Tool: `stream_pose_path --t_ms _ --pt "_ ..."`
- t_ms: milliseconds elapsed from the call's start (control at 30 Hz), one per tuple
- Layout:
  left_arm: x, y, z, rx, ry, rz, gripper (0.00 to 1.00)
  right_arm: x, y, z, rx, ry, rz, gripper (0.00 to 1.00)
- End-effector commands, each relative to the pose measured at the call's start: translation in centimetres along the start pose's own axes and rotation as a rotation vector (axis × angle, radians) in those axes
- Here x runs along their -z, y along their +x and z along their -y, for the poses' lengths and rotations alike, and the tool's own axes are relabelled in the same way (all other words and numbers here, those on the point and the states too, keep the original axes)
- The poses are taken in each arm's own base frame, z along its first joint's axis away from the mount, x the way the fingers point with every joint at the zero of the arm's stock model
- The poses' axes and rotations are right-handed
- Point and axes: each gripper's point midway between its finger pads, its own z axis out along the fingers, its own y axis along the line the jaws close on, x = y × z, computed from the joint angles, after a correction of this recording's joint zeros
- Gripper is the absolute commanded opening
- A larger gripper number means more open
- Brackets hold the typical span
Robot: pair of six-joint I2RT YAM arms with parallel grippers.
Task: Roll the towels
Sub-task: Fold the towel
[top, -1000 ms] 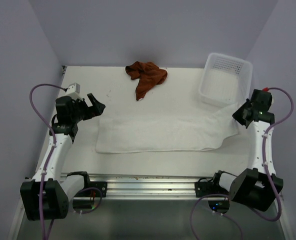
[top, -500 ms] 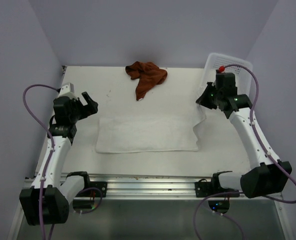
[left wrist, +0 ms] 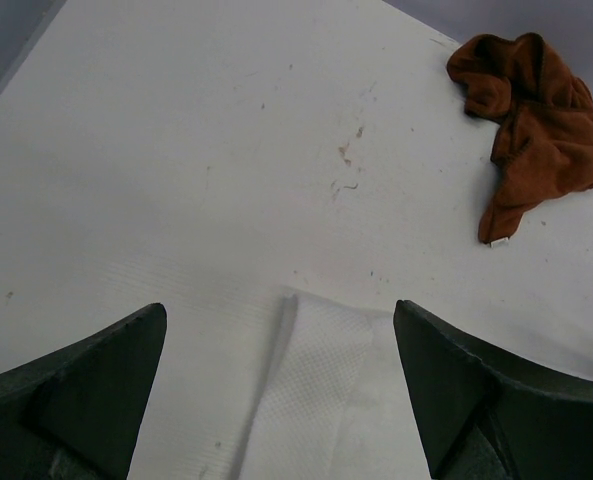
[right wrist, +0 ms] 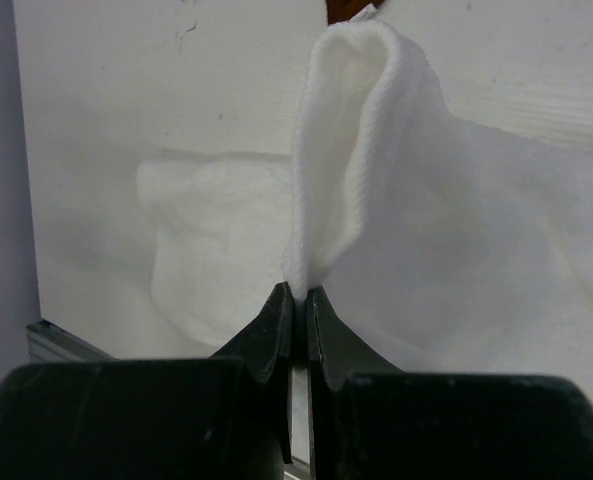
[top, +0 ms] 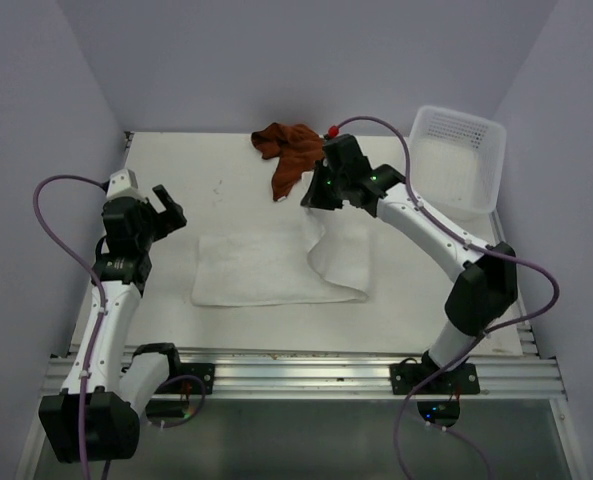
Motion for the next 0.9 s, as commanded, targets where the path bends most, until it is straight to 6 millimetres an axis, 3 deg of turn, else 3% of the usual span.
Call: stream_pose_path --t_ms 0,33,100,133,167,333,567,867 --pt "0.8 -2.4 0.2 0.006 -0.019 0.068 0.99 0.0 -1.9 -5.3 -0.029 -0.096 0.074 0.0" --pt "0.8 -2.3 0.1 0.006 -0.021 0.067 1.0 -1.1 -0.8 -6.2 -0.017 -0.102 0.047 0.0" --pt "0.9 -2.3 0.1 0.006 -0.018 0.068 0.99 -1.3 -0.9 -8.2 -0.009 -0.136 0.053 0.0" --pt "0.9 -2.3 0.2 0.006 -0.017 0.069 0.99 -2.6 0.3 -8.8 0.001 -0.134 0.022 0.0" --pt "1.0 -2.3 0.2 0.004 -0.014 0.07 0.99 -2.4 -0.2 -10.0 0.001 -0.155 0.033 0.0" --pt "0.9 -2.2 0.2 0.004 -0.015 0.067 1.0 -4.5 1.6 -12.8 0.009 -0.183 -0.004 0.0" --pt "1.0 -2.0 0.3 0.005 -0.008 0.059 0.99 -8.5 5.4 -14.2 0.011 -0.189 -0.096 0.0" --pt "1.1 -2.3 0.4 0.008 0.001 0.069 1.0 -9.3 8.1 -16.1 0.017 -0.231 -0.137 0.0"
